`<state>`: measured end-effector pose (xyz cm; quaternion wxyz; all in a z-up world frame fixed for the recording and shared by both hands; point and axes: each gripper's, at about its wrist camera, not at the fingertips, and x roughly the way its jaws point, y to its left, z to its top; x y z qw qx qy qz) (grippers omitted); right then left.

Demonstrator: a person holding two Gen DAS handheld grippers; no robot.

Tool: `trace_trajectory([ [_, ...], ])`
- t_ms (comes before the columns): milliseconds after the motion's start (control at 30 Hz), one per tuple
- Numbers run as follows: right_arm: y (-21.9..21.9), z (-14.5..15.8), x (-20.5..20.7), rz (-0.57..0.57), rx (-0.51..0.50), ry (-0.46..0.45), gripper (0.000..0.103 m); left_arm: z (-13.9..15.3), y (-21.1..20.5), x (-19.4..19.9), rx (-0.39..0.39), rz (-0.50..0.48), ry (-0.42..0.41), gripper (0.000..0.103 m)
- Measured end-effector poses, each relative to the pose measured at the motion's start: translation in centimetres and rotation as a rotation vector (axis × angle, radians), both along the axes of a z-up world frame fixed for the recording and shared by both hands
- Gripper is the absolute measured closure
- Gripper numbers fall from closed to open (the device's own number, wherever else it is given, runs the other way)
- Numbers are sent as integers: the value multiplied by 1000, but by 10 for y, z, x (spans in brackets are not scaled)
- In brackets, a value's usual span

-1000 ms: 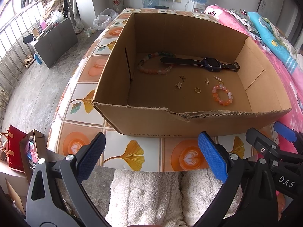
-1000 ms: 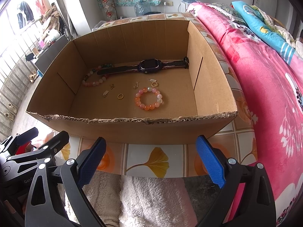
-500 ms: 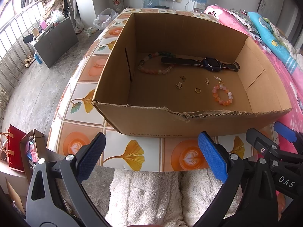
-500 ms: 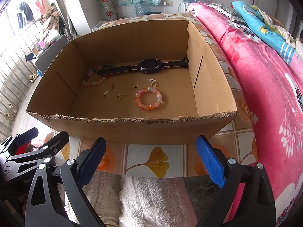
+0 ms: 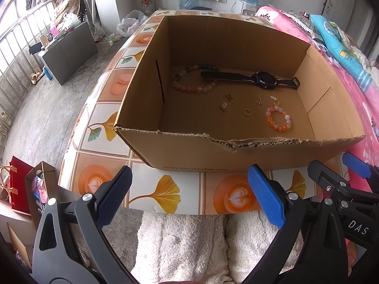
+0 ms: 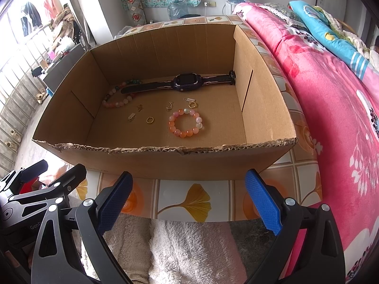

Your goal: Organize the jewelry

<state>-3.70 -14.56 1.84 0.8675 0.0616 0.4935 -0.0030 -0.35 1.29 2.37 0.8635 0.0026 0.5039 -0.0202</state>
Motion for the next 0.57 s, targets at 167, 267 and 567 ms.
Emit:
trace_trajectory([
  [167, 0, -1, 0, 1, 0, 0, 10, 0, 0, 0, -1, 0, 1, 9],
  [267, 0, -1, 0, 0, 0, 1, 10, 0, 0, 0, -1, 0, 1, 8],
  [567, -1, -1, 0, 0, 0, 1, 10, 0, -1, 0, -2, 1, 5, 9],
])
